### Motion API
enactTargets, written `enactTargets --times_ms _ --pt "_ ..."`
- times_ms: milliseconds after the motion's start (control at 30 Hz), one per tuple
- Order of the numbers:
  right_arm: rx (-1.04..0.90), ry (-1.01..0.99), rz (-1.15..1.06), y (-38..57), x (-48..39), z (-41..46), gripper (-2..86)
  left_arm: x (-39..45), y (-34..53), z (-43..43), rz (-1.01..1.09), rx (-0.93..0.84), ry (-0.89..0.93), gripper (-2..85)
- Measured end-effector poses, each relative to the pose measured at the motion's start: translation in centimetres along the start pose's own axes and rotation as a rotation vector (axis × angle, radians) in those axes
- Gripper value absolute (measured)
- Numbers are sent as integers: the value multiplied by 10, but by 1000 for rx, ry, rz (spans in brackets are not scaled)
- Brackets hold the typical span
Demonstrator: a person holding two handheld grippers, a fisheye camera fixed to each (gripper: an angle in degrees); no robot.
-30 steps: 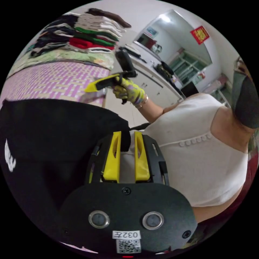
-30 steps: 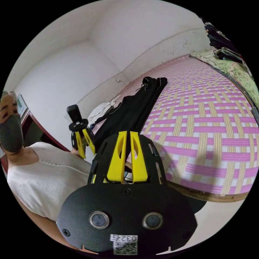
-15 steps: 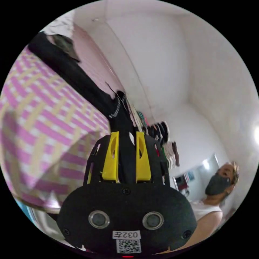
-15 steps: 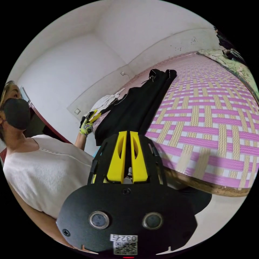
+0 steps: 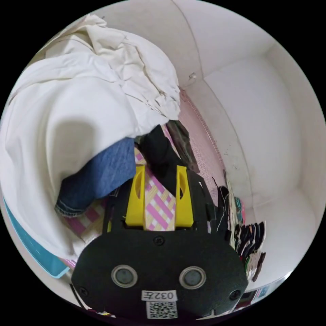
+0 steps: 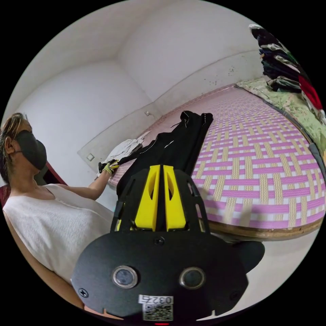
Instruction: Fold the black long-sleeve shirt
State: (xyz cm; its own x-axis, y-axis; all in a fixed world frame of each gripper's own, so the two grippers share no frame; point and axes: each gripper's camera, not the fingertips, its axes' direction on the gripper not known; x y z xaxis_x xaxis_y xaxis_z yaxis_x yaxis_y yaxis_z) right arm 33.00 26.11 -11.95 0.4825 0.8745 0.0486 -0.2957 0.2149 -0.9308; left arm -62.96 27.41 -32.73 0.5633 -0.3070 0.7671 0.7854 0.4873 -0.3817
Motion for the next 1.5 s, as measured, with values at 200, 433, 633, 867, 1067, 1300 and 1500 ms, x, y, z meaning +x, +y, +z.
enactTargets --times_ms 200,433,633,867,1067,1300,1500 --pt "-15 -2 -46 -20 -12 -3 -2 -2 13 19 -18 43 124 12" --pt "-24 -90 -50 -44 -3 -1 4 146 108 -14 418 40 584 -7" --pt "-105 -279 -31 -88 1 26 46 260 315 9 769 -344 927 -7" --pt "-407 -422 107 -138 22 91 76 260 453 94 829 -726 646 -8" --pt "-461 -568 256 -167 44 117 105 269 472 60 992 -615 599 -6" --pt "-520 -684 449 -192 56 147 134 296 519 32 1305 -547 482 10" --pt "-630 -551 411 -194 36 153 115 299 515 21 1304 -589 553 57"
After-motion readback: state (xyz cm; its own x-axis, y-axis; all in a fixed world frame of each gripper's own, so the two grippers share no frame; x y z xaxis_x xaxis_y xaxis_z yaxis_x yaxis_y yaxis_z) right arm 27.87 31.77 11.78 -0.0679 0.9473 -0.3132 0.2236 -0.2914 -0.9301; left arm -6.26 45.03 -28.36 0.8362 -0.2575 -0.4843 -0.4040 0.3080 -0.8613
